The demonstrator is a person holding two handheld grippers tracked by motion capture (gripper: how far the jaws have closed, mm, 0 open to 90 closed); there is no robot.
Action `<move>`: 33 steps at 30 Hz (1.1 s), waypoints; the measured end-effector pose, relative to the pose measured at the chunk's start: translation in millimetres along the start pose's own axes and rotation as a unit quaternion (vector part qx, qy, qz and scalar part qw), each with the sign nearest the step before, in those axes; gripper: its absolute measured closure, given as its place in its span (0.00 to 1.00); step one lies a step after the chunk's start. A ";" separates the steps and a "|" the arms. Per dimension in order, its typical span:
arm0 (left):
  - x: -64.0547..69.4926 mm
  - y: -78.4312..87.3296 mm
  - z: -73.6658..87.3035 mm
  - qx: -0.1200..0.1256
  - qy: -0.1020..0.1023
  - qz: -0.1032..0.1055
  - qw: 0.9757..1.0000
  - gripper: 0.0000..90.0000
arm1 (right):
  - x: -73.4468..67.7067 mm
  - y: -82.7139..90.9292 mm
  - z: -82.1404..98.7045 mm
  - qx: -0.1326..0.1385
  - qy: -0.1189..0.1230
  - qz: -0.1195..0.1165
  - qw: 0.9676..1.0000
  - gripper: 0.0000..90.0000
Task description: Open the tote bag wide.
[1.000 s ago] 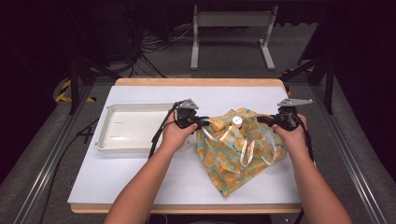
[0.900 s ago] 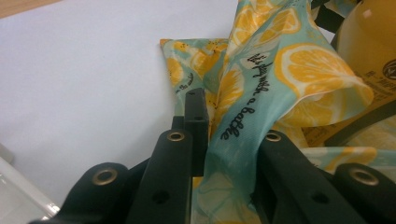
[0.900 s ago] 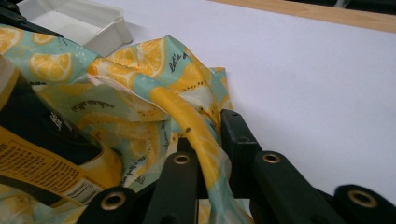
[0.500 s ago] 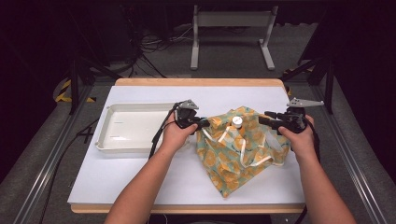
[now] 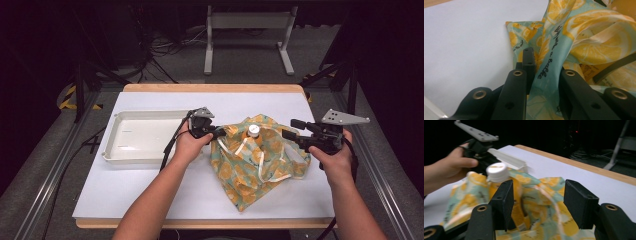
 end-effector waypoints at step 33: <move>2.7 6.7 -3.6 0.009 0.001 0.005 1.000 0.88 | -74.5 -39.0 46.9 -0.082 0.037 -0.084 0.992 0.52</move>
Point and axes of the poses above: each handheld gripper's, and its own axes: y roughly backward along the jaws, z roughly out of its underside, x roughly to its right, the point moved 8 cm from there along -y, roughly forward along the jaws, and after that the axes turned 15 degrees about -y, right-handed, at the moved point
